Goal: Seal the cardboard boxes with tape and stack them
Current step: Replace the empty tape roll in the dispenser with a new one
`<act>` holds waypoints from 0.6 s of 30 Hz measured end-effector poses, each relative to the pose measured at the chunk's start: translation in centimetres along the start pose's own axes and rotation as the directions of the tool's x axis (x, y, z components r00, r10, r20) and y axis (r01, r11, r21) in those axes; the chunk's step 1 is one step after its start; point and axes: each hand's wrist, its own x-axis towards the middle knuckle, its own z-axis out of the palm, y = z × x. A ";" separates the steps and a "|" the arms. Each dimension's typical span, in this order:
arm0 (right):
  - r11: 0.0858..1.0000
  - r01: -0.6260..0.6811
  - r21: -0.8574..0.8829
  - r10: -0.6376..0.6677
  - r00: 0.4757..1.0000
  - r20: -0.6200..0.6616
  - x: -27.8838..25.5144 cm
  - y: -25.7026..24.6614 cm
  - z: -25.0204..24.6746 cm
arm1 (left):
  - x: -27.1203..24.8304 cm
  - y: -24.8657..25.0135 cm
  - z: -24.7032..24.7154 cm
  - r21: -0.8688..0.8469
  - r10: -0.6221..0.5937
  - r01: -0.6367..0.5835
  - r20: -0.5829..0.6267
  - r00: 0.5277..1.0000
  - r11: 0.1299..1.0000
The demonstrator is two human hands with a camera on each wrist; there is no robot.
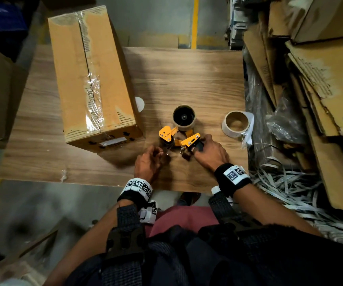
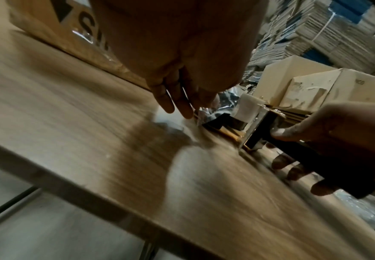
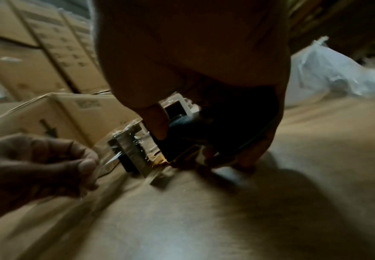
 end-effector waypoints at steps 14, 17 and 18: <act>0.932 0.286 -0.223 -0.302 0.952 -0.044 1.2 0.1 2.3 | 0.5 -0.8 -0.8 0.004 0.017 -0.017 -0.012 1.000 1.000; 0.940 0.272 -0.206 -0.290 0.955 -0.065 1.2 0.0 2.6 | 0.6 -0.8 -1.2 0.058 0.020 -0.021 0.011 1.000 0.998; 0.938 0.270 -0.215 -0.290 0.955 -0.066 1.2 -0.2 2.5 | 0.6 -0.9 -1.2 0.073 0.030 -0.030 0.011 0.999 0.997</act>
